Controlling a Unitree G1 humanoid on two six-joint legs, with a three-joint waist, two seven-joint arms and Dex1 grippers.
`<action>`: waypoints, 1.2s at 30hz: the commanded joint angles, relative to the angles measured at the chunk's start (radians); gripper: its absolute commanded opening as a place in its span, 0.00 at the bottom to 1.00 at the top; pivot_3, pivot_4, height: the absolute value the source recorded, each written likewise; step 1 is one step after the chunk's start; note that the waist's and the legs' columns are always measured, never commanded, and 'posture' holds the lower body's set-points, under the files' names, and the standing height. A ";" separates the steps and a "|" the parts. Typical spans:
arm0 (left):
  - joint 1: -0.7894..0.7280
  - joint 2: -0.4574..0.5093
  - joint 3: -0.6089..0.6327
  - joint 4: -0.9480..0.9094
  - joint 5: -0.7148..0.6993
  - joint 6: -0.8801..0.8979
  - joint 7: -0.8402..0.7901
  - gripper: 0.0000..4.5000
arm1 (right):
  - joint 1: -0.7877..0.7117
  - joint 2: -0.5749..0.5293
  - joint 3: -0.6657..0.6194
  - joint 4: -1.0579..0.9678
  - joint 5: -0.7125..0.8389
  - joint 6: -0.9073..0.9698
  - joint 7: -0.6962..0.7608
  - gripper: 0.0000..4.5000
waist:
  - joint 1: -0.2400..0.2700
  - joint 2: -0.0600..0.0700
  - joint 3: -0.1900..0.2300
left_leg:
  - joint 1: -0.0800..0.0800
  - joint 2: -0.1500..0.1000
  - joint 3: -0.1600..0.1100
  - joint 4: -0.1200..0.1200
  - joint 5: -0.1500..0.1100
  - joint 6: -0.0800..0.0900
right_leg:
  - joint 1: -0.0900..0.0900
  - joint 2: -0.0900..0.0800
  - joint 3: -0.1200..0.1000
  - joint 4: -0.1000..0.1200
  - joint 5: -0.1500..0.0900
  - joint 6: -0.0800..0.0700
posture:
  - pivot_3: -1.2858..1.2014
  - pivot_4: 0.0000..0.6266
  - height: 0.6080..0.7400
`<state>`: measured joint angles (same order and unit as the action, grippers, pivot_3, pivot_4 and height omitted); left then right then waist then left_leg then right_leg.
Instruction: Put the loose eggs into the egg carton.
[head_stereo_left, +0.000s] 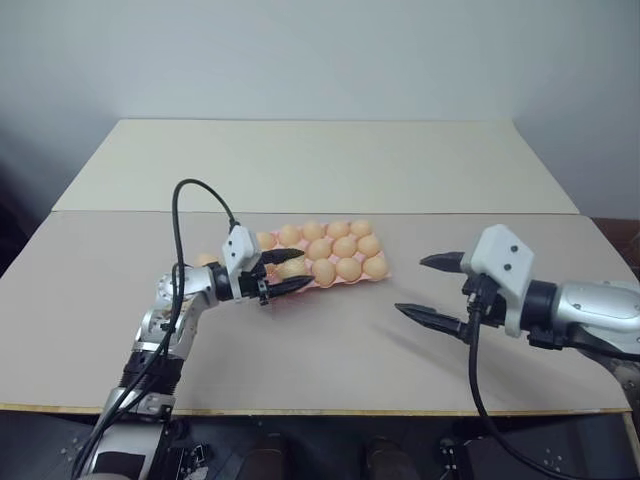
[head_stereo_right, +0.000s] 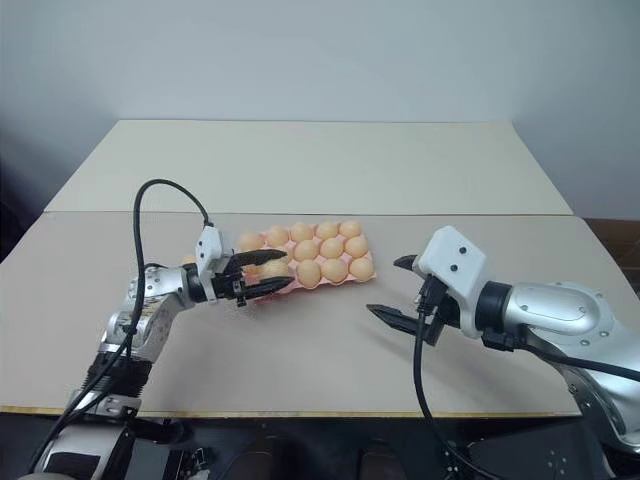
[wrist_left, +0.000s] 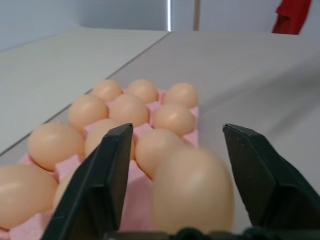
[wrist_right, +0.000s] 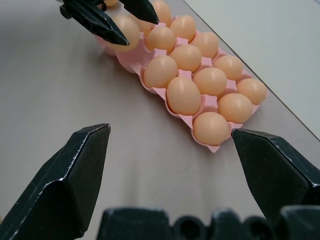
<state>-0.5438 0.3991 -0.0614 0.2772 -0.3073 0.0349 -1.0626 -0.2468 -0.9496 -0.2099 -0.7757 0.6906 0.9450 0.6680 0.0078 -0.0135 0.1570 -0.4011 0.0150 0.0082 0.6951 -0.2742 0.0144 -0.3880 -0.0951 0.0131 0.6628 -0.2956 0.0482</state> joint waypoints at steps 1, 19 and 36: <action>-0.034 0.003 0.007 0.043 0.051 -0.084 0.037 0.84 | 0.000 -0.007 -0.046 -0.031 0.027 0.004 -0.011 1.00 | 0.001 0.000 0.000 | 0.000 0.000 0.000 0.000 0.000 0.000 | 0.000 0.000 0.000 0.000 0.000 0.000 | 0.52 0.24 1.00; 0.310 0.399 0.349 -0.359 -0.179 0.204 -0.017 0.84 | 0.014 -0.057 -0.052 0.004 0.041 -0.037 0.052 1.00 | -0.021 0.000 0.000 | 0.001 0.002 0.000 -0.002 0.000 0.000 | 0.000 0.001 0.001 -0.001 0.000 0.000 | 0.52 0.24 1.00; 0.631 0.618 0.631 -0.621 -0.109 0.576 0.153 0.84 | -0.062 -0.132 0.012 0.084 0.054 -0.080 0.222 1.00 | -0.005 -0.001 0.001 | 0.002 0.003 0.000 -0.004 0.000 0.000 | 0.000 -0.001 0.000 -0.002 0.000 0.000 | 0.52 0.24 1.00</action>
<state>0.1039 1.0178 0.5576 -0.3111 -0.4040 0.5901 -0.9384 -0.2956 -1.0703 -0.1952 -0.6863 0.7506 0.8921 0.8832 0.0024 -0.0145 0.1576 -0.3994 0.0177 0.0079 0.6909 -0.2743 0.0145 -0.3883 -0.0963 0.0131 0.6610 -0.2956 0.0482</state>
